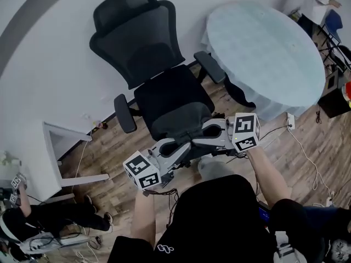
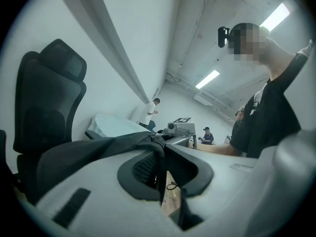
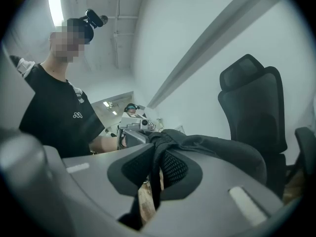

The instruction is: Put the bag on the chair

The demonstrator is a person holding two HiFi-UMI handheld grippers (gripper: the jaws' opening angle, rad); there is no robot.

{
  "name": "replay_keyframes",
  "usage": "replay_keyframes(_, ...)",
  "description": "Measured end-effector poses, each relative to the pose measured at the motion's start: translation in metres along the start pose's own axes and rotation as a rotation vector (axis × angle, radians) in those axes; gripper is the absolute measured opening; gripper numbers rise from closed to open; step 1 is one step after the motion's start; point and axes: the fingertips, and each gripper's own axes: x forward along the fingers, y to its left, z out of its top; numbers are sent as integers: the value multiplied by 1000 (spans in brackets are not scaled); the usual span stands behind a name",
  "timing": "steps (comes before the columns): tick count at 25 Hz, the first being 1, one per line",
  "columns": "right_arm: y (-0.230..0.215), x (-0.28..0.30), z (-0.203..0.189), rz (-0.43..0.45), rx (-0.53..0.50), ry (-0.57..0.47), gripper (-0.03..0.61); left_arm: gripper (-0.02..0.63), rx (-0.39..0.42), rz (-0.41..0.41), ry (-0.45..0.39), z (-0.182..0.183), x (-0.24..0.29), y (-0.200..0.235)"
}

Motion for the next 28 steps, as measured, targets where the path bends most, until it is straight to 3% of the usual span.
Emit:
replay_keyframes(10,-124,-17,40,-13,-3,27,43,38,-51,65,34,47,55,111)
replay_keyframes(16,-189,-6,60,-47,32,18,43,38,-97,49,50,71,64,175)
replay_keyframes(23,-264,7,40,-126,181,9,41,37,-207,13,138,57,78,252)
replay_keyframes(28,-310,17,10,-181,266,39,41,37,-296,4,231,28,86,299)
